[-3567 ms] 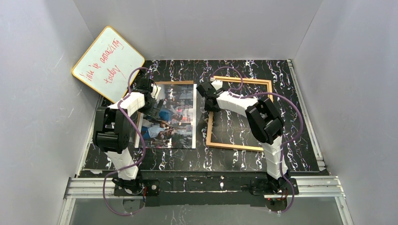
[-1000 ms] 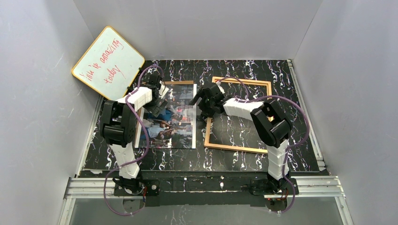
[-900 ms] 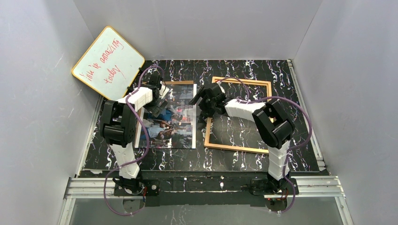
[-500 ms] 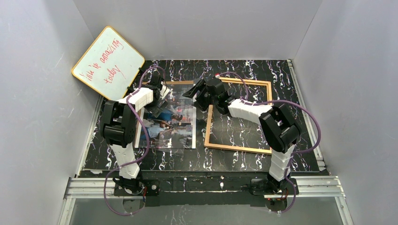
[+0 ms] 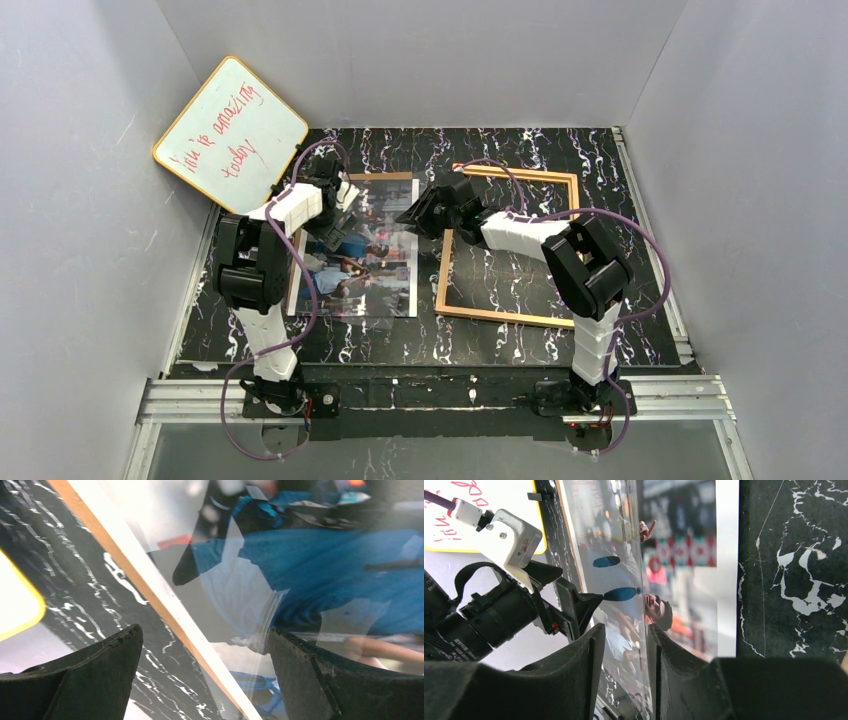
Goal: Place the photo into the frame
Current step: Pick up the photo frame item at the center of the board.
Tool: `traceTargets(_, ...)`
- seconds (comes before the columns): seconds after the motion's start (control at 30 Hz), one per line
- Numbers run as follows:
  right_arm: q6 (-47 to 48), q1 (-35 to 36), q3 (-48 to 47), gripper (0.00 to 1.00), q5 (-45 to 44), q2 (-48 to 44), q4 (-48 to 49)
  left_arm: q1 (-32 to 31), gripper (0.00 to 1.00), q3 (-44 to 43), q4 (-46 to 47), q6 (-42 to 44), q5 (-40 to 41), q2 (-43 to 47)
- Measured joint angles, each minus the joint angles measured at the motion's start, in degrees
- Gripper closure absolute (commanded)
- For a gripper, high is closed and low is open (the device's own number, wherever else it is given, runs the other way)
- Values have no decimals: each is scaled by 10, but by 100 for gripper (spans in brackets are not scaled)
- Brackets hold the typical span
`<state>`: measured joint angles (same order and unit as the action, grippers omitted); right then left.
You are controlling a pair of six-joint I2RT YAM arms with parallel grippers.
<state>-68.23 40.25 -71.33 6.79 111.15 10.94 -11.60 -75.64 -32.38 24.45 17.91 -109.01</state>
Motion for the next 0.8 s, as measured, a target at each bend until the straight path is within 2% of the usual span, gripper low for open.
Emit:
traceTargets(0.03, 4, 0, 0, 65, 0, 0, -4, 3, 5, -4, -11, -3, -10, 0)
traceTargets(0.13, 16, 0, -2, 98, 0, 0, -5, 7, 5, -12, -38, -10, -40, 0)
traceTargets(0.33, 50, -9, -29, 99, 9, -1, -40, 9, 2, -31, -82, -16, -63, 0)
traceTargets(0.5, 104, -79, -40, 99, 60, -44, -137, 10, 2, -125, -132, -24, -86, 0)
traceTargets(0.63, 159, -175, -28, 99, 75, -153, -223, 2, 2, -202, -145, -41, -104, 1)
traceTargets(0.8, 188, -275, 5, 99, 64, -345, -297, -50, 2, -216, -150, -62, -117, -3)
